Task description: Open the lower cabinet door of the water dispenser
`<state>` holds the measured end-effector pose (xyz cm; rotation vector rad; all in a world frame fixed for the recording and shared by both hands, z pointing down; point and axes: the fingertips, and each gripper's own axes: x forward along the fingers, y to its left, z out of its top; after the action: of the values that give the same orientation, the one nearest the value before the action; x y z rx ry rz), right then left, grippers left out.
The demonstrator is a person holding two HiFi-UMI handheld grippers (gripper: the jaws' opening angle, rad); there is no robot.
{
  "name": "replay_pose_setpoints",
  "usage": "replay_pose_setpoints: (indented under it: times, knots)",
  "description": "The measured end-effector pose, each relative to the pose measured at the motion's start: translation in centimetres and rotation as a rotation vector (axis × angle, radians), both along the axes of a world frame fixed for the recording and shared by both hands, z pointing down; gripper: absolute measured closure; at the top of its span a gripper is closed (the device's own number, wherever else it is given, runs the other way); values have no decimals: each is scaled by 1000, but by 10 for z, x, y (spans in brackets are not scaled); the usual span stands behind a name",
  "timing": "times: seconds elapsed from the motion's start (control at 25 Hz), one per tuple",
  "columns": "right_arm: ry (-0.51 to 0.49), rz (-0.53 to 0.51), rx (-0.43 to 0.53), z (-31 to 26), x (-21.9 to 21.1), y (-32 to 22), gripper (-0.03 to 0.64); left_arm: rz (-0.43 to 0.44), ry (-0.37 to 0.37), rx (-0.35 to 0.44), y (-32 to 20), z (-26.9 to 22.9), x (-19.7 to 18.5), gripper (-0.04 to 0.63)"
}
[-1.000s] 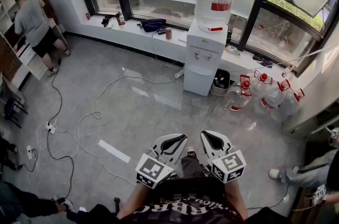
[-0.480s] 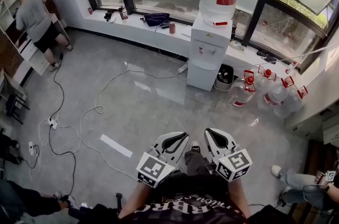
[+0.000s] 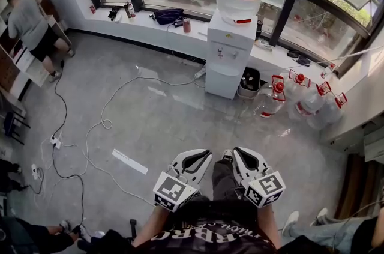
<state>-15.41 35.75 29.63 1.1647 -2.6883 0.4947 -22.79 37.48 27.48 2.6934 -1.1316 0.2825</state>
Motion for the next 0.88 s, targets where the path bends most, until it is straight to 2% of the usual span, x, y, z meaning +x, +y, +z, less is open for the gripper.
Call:
replay_pose_setpoints:
  times: [0.36,0.6,0.88]
  knots:
    - [-20,-16,4,-3,57,-130,607,-12,-36,10,-128,-6,56,569]
    - [-34,-46,20,-18,99,-224,607,-73,-36,23,-219,-23,91,568]
    - [-49,-60,3,-7,132,-286,607,-123,-93,-9,-270,-13,113,568]
